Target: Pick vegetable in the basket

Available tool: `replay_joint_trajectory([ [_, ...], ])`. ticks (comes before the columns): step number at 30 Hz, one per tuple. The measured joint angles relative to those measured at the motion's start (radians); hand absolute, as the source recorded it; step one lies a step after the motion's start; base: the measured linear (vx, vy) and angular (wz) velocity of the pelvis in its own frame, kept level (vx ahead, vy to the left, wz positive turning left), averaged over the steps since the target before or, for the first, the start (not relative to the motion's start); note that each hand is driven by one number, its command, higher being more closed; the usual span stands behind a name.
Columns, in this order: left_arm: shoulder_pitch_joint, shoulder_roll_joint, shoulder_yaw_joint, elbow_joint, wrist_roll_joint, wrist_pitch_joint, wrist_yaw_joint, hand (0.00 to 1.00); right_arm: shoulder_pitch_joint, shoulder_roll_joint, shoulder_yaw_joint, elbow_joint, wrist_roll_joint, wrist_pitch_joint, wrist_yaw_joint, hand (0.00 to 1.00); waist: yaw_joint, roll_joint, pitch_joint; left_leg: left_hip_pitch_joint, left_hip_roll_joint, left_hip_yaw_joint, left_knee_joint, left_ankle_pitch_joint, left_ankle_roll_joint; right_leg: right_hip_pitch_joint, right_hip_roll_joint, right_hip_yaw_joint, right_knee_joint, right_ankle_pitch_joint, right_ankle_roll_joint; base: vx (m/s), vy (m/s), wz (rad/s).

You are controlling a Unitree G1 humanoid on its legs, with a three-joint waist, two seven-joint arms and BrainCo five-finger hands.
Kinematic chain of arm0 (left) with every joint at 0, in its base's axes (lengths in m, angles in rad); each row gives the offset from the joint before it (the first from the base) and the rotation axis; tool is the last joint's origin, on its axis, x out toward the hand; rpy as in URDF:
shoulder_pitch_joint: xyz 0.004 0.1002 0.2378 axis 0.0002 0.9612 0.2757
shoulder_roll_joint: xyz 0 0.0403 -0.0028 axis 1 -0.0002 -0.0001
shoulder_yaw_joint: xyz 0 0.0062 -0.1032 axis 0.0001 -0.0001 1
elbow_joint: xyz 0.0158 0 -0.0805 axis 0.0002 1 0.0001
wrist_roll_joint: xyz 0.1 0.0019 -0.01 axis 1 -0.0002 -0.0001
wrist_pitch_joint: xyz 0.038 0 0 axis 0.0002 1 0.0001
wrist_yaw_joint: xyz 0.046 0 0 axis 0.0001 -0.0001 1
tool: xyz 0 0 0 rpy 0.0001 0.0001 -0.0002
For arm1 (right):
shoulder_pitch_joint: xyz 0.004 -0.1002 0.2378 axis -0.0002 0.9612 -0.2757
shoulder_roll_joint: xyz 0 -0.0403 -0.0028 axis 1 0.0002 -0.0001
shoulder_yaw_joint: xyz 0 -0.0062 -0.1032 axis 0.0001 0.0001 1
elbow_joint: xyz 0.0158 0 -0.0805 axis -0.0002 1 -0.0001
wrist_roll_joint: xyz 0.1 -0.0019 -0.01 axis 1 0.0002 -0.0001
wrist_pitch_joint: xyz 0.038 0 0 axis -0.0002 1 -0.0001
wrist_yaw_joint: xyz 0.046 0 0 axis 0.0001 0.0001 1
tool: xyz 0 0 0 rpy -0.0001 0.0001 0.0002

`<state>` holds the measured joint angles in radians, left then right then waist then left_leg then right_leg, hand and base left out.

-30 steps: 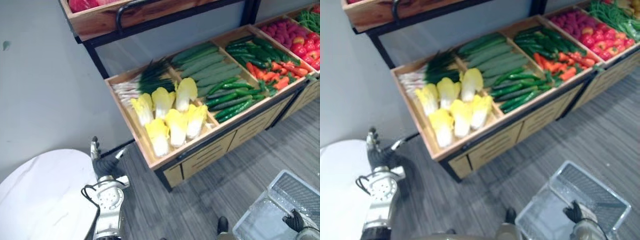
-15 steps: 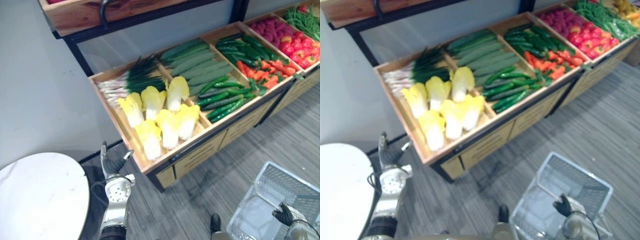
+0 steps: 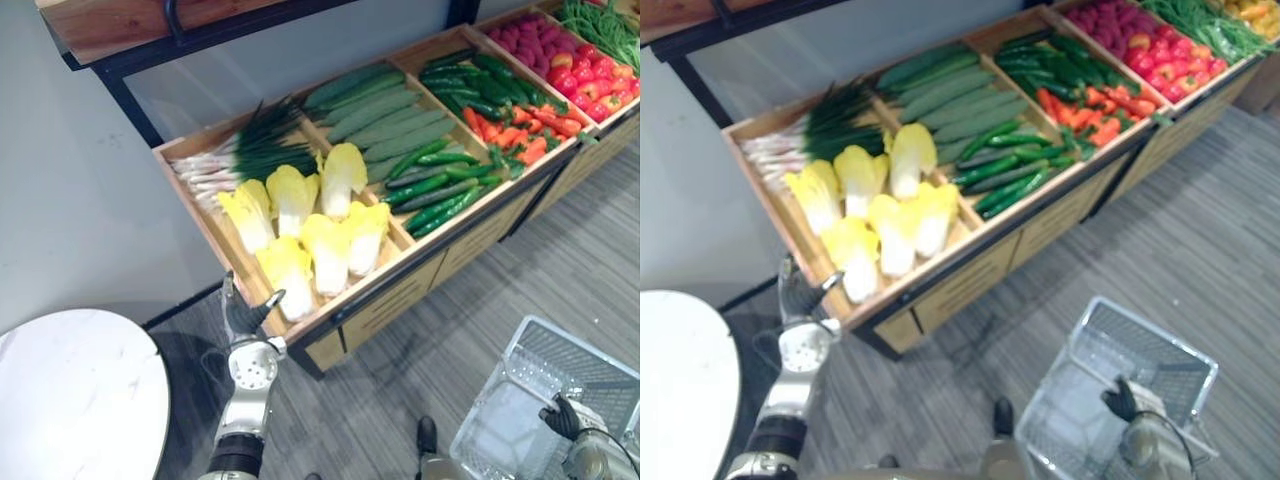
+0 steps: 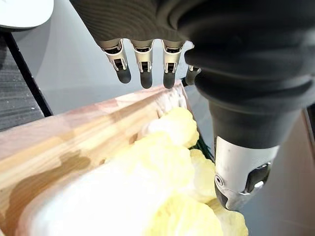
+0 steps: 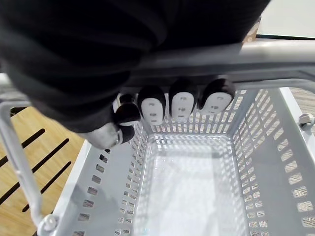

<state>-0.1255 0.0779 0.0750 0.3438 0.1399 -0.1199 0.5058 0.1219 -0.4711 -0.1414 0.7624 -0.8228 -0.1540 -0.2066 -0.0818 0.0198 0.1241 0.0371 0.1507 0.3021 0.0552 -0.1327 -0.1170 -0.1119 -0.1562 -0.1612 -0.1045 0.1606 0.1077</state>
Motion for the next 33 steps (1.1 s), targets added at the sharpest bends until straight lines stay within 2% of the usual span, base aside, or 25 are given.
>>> replay_joint_trajectory([
  [7, -0.004, -0.002, -0.05, -0.019, 0.002, -0.002, 0.0, 0.0, -0.01, 0.004, 0.0, 0.013, 0.0, -0.002, -0.018, 1.0, 0.001, 0.002, 0.006, -0.001, -0.001, -0.004, 0.0, 0.0, 0.0, 0.0, -0.001, 0.0, 0.002, 0.0, 0.0, 0.0, 0.0, 0.0],
  [14, -0.007, -0.015, -0.049, -0.015, 0.005, -0.001, 0.006, 0.0, -0.012, 0.02, 0.0, 0.026, -0.001, -0.003, -0.036, 1.0, 0.0, 0.004, 0.027, -0.003, 0.001, 0.004, 0.0, -0.004, -0.006, -0.008, 0.001, 0.007, 0.003, -0.004, -0.005, -0.01, -0.013, -0.03],
  [16, -0.008, -0.015, -0.048, -0.012, 0.031, -0.001, 0.02, 0.0, -0.017, 0.02, 0.0, 0.025, -0.001, -0.003, -0.037, 1.0, 0.0, 0.003, 0.032, -0.018, 0.003, 0.012, 0.0, -0.005, -0.007, -0.026, 0.004, 0.012, 0.004, -0.003, -0.005, -0.02, -0.029, -0.09],
  [30, -0.155, -0.016, -0.026, 0.092, 0.03, 0.002, 0.084, 0.0, -0.068, 0.017, 0.022, -0.005, -0.001, -0.007, -0.076, 1.0, -0.006, 0.004, 0.076, -0.081, 0.006, 0.027, 0.017, -0.003, -0.007, -0.128, 0.011, 0.05, 0.05, -0.004, -0.006, 0.0, -0.027, -0.07],
  [33, -0.186, -0.017, -0.012, 0.126, 0.03, 0.002, 0.107, 0.0, -0.084, 0.017, 0.04, -0.01, -0.001, -0.011, -0.078, 1.0, -0.018, 0.001, 0.087, -0.088, 0.008, 0.04, 0.018, -0.003, -0.007, -0.145, 0.012, 0.059, 0.058, -0.004, -0.007, -0.03, -0.035, -0.09],
])
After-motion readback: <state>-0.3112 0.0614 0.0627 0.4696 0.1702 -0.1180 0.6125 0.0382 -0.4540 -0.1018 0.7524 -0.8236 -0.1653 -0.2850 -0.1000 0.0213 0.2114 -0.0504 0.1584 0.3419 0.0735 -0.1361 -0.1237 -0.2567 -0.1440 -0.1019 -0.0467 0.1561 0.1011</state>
